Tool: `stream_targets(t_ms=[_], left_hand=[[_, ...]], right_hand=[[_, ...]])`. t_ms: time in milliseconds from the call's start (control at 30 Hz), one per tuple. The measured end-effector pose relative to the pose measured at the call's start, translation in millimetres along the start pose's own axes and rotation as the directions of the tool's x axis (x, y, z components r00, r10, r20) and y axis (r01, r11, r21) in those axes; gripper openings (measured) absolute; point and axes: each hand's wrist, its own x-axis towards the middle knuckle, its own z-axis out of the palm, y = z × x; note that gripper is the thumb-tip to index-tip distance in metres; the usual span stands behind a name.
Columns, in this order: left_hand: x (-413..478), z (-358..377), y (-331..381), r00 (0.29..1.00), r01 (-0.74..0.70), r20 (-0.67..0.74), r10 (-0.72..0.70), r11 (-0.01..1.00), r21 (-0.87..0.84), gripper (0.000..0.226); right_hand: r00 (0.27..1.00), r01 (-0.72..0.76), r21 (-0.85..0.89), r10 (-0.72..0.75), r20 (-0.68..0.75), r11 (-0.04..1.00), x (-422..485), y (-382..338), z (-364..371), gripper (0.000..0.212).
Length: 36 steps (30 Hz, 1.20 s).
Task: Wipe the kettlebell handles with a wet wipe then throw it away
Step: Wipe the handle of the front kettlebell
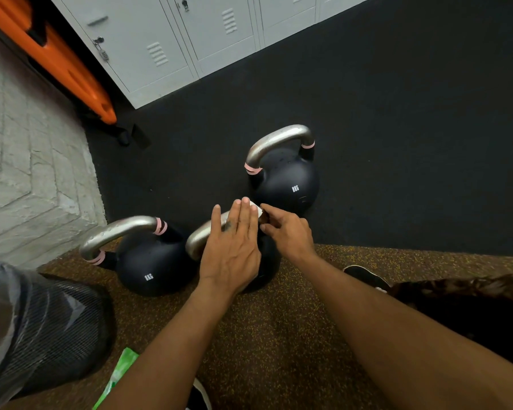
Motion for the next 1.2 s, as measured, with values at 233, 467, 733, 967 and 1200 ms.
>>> stream_targets(t_ms=[233,467,733,967,1200], left_hand=[[-25,6,-28,0.998,-0.061,-0.019,0.061,0.998,-0.007,0.069],[-19,8,-21,0.998,-0.064,0.009,0.064,0.997,0.031,0.07],[-21,7,-31,0.992,-0.12,0.052,0.116,0.99,0.079,0.073],[-39,4,-44,0.993,-0.054,0.1,0.057,0.998,-0.035,0.083],[6,-14,-31,0.991,-0.091,0.089,0.098,0.993,-0.072,0.081]], right_hand=[[0.995,-0.099,0.282,0.096,0.024,0.954,-2,3,-3,0.06],[0.99,-0.141,0.325,0.137,0.036,0.935,3,6,-6,0.063],[0.988,-0.153,0.293,0.143,0.055,0.944,6,6,-7,0.057],[0.989,-0.15,0.24,0.148,0.028,0.959,9,7,-3,0.044],[0.992,-0.128,0.21,0.127,0.016,0.969,10,7,-6,0.039]])
